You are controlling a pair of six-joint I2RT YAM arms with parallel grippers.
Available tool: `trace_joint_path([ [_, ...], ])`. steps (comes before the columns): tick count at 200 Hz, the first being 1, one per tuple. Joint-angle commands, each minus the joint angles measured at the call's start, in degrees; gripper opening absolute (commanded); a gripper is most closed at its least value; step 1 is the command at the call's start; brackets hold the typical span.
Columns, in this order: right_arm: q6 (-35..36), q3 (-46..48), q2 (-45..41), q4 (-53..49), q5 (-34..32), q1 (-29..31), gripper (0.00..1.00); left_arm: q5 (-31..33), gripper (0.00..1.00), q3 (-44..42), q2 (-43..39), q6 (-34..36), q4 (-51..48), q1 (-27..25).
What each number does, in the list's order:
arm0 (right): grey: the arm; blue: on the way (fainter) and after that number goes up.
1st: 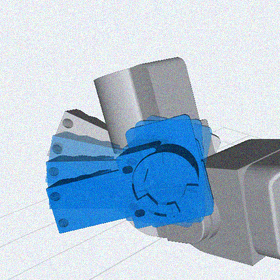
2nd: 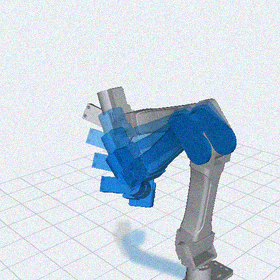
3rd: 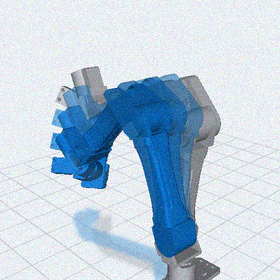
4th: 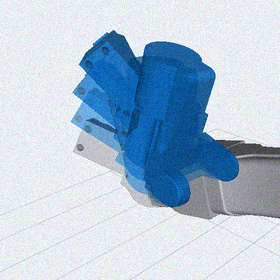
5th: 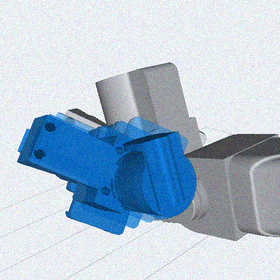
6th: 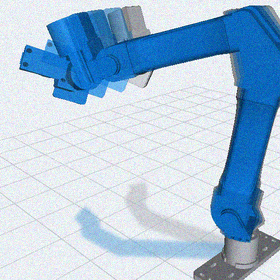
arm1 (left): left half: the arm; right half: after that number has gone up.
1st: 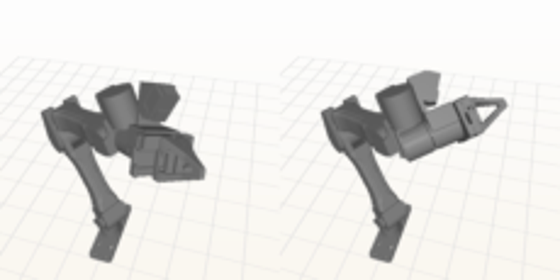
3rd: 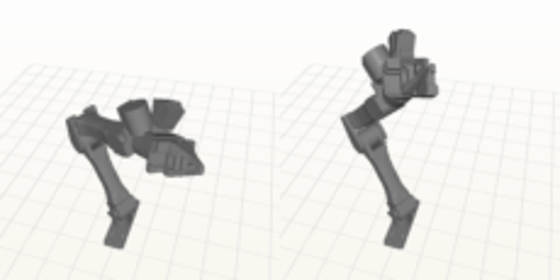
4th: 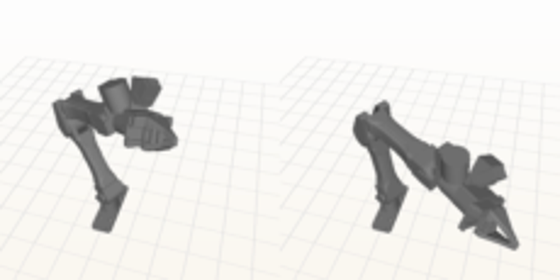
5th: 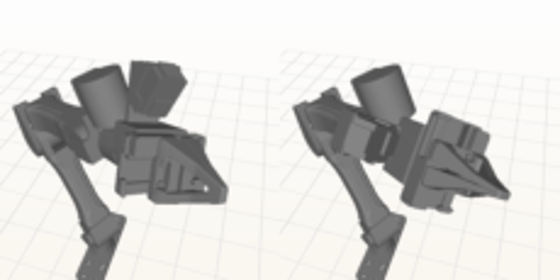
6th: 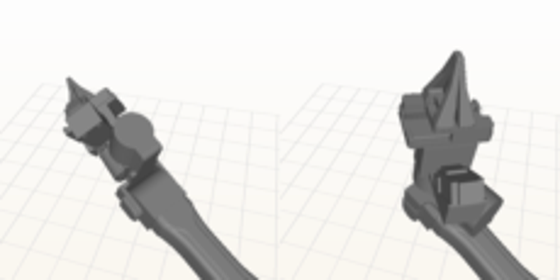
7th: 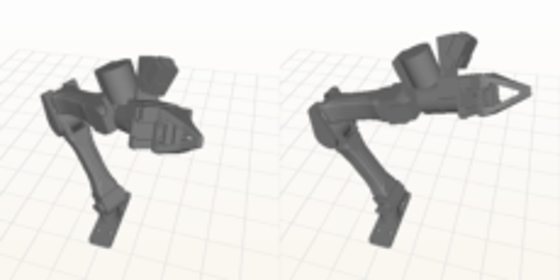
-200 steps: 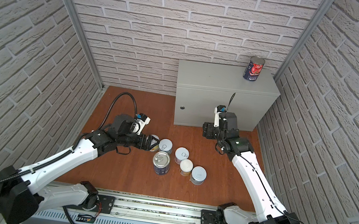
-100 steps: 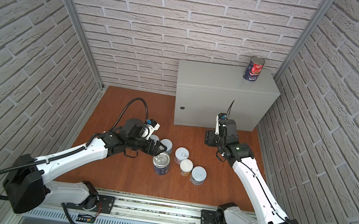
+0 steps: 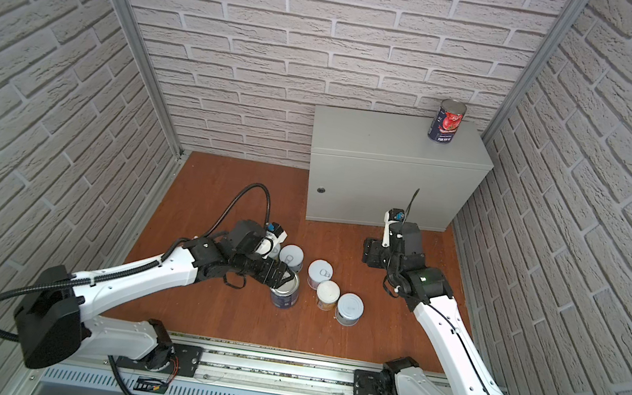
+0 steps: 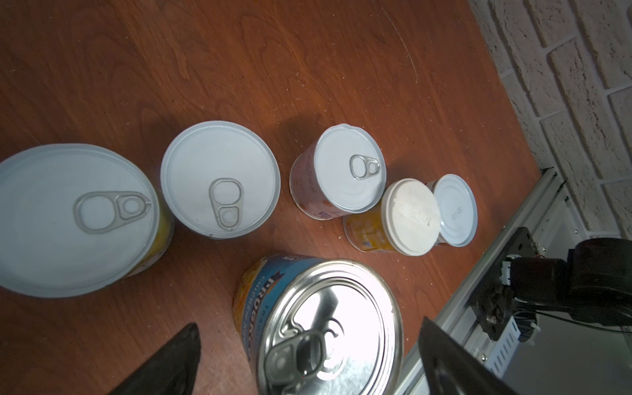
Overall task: Place and organize the canned foods onto the counter
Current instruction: 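Lower the left gripper around the blue Progresso can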
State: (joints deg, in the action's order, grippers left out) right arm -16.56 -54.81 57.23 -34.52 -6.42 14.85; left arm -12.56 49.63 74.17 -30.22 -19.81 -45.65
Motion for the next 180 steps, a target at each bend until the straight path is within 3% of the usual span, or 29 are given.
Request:
trace_joint_path([
  [1,-1.5,0.2,-0.6,1.7,-0.5,0.3,0.74,2.0,0.98,0.9,1.6,0.7,-0.4,-1.0],
  [180,-3.9,3.7,-0.4,2.1,0.8,0.2,0.72,1.9,0.99,3.8,7.7,1.3,0.3,-4.7],
])
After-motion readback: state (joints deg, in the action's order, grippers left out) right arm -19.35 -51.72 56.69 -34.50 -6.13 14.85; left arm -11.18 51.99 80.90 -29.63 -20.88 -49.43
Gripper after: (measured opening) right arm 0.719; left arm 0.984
